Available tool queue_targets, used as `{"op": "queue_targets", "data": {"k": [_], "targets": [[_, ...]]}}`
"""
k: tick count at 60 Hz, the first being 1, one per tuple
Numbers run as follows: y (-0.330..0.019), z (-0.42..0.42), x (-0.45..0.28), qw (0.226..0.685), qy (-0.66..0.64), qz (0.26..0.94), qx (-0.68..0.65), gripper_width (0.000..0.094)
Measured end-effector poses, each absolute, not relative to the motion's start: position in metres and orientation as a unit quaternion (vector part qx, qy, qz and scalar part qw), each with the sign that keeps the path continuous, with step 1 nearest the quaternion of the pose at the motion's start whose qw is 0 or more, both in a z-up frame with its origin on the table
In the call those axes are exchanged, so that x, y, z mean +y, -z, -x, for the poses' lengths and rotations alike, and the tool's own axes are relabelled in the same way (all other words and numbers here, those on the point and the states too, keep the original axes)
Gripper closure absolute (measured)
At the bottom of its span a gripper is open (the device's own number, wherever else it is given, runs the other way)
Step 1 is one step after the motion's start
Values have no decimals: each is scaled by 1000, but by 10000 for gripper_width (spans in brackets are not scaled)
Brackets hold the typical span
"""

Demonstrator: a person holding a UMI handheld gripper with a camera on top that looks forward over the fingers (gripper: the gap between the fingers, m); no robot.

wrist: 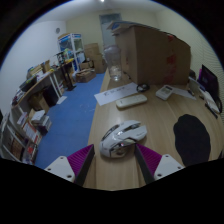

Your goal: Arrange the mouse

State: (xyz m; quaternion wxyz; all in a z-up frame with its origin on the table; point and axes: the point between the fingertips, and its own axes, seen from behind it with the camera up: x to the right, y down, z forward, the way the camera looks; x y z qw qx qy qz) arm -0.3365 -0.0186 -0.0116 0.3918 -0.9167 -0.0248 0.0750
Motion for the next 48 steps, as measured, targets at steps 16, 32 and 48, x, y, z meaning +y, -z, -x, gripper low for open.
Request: {"op": "queue_targets", "data": {"k": [16, 32, 48], "targets": [[16, 338, 33, 401, -13, 916, -2, 93], [15, 342, 67, 436, 2, 900, 23, 315], [16, 347, 63, 385, -20, 923, 10, 508]]}}
